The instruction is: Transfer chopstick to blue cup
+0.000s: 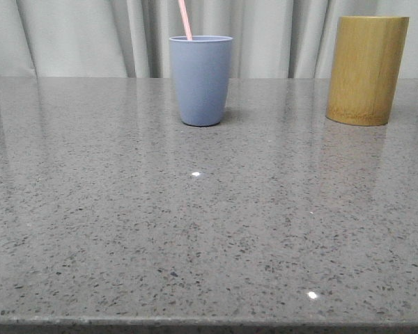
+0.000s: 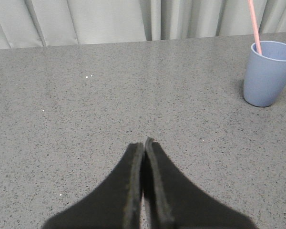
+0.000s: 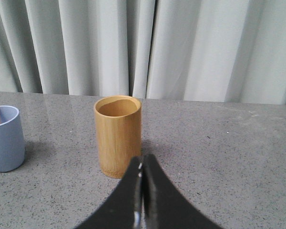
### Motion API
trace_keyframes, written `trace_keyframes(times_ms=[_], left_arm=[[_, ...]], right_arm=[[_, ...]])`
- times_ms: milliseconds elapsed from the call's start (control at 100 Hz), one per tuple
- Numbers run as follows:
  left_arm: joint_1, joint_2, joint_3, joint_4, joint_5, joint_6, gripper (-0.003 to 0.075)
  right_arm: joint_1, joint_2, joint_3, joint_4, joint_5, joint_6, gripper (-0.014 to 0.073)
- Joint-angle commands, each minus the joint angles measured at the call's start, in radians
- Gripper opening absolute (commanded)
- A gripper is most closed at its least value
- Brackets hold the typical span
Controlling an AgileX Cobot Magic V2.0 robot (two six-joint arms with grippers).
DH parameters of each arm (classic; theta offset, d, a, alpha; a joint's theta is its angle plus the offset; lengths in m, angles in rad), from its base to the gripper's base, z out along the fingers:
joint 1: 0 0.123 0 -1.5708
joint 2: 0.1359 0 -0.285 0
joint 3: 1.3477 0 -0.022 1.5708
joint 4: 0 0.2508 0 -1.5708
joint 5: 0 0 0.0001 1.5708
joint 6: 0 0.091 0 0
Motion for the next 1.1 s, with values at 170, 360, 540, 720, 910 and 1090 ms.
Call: trace_keyframes(times_ms=[170,360,540,720,910,1090], left_arm=[[0.003,0.009,-0.025,0.004,-0.086,-0.012,-0.0019],[0.003,0.009,-0.025,0.004,-0.086,-0.012,-0.0019],[0.003,0.009,-0.003,0.004,-0.102,-0.012,-0.0019],[0.019,-0.011,0.085,0.004,-0.251,-0.012,-0.0019],[0.086,-0.074,0.224,0.0,-0.46,-0.009,-0.0019],[0.131,-0.175,0.376,0.0,-0.543,-0.009,-0.0019]], right_arm=[[-0.005,0.005,-0.023,-0.013,-0.08,0.001,-0.007],[-0.005,0.005,-0.023,-0.013,-0.08,0.001,-0.007],[-0.005,0.005,-0.023,-0.013,-0.08,0.001,-0.007],[-0.005,0.005,-0.023,-0.013,-0.08,0.001,-0.007],[-0.005,0.005,-0.023,-0.013,-0.08,0.001,-0.007],[-0.005,0.005,-0.023,-0.013,-0.08,0.001,-0.007]])
